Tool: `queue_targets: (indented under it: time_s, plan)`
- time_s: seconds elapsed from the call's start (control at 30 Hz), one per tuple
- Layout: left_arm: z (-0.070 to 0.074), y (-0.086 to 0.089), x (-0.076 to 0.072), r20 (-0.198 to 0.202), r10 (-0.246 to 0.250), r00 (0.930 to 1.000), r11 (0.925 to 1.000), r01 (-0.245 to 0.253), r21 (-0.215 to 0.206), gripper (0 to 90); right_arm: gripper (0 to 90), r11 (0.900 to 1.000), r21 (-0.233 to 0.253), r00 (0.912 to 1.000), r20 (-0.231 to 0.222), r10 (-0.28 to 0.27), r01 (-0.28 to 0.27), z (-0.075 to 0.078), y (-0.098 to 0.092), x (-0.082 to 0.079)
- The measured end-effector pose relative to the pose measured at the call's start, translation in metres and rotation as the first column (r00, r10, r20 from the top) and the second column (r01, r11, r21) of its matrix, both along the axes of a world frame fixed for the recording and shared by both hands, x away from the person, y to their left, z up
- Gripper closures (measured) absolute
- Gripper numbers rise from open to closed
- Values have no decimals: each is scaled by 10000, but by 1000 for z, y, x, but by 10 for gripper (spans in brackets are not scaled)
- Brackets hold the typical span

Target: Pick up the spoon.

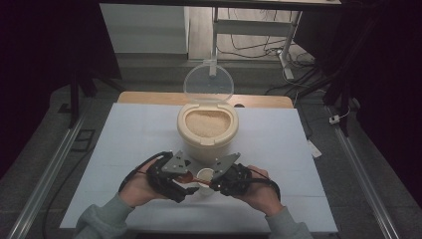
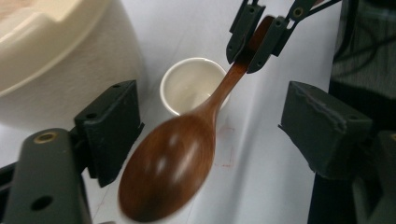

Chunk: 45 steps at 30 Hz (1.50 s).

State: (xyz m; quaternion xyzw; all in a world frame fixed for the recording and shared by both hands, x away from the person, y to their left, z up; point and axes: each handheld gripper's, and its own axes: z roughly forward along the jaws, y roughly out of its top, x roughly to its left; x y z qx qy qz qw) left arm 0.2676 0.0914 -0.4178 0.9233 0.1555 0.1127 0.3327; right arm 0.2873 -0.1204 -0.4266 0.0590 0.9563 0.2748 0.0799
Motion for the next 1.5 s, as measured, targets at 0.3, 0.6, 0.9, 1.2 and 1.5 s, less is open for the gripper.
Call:
queue_targets:
  time_s: [0.3,0.6,0.9,1.2,1.5]
  plan:
    - [-8,-19,13,-766,-1033,9917,9878,1112,1086,398,787,9991,-44,9989,221,414,-413,0,5,-5]
    - [-15,-24,16,-1008,-1579,9823,9750,1712,1416,640,786,9967,-223,9941,735,795,-781,3,6,-10]
    - [-20,-22,16,-1698,-2373,9565,9602,2574,1082,785,779,9875,-120,9834,895,1576,-1571,1,5,-15]
    - [-23,-21,17,-1724,-2166,9609,9691,2330,812,794,765,9891,324,9857,933,1402,-1437,1,0,-13]
    - [-18,-10,21,-1033,-1380,9850,9898,1409,215,797,526,9230,3656,9789,1111,-1713,1200,20,-31,-8]
